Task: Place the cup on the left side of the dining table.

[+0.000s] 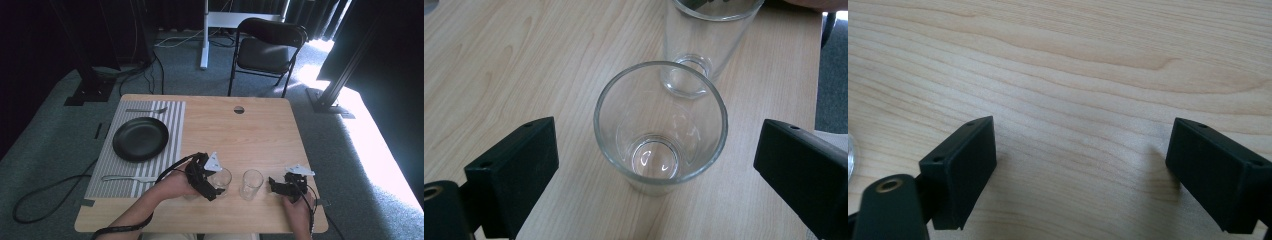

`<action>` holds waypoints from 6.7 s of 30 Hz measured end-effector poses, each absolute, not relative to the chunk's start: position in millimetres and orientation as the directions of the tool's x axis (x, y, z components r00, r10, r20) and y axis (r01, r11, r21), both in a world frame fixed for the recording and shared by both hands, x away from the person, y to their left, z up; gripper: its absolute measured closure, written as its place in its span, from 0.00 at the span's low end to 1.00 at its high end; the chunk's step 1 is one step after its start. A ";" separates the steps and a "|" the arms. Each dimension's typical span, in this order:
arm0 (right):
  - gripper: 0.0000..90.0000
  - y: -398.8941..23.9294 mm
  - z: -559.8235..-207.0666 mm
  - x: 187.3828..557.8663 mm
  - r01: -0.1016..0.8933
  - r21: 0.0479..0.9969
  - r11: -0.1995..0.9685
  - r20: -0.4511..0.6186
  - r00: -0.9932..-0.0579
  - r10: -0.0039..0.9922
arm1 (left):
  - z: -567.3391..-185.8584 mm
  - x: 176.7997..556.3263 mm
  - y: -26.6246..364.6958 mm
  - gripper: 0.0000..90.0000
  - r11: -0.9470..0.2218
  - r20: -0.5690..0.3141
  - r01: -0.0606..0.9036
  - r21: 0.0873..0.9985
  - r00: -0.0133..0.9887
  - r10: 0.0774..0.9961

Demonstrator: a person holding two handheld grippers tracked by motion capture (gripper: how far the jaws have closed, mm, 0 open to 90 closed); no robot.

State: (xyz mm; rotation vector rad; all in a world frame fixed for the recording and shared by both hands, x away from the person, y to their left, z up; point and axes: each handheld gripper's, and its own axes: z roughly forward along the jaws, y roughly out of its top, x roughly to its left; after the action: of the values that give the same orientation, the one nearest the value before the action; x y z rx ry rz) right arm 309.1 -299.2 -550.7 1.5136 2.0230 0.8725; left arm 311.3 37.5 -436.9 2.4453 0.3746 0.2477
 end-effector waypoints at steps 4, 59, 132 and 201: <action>0.13 -299.2 -550.7 309.1 0.664 0.723 0.192 0.008 -0.285 0.958 | -438.0 312.6 31.4 0.05 -0.770 0.080 0.205 0.604 0.946 0.315; 0.14 -299.2 -550.6 309.1 0.663 0.723 0.192 0.007 -0.286 0.958 | -425.2 345.9 14.0 0.32 -0.782 0.055 0.360 0.509 0.893 0.447; 0.14 -299.1 -550.7 309.0 0.664 0.723 0.191 0.008 -0.284 0.959 | -429.0 391.8 191.9 0.32 -0.494 -0.015 0.707 0.506 0.580 0.814; 0.14 -299.1 -550.7 309.0 0.664 0.723 0.191 0.008 -0.284 0.959 | -486.9 326.6 240.9 0.11 -0.331 -0.049 0.712 0.619 0.456 0.888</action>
State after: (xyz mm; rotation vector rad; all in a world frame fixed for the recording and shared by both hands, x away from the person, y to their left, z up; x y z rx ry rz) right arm 309.0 -299.1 -550.7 1.5153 2.0214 0.8714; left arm 326.6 240.9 -486.9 2.1369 1.3298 0.4023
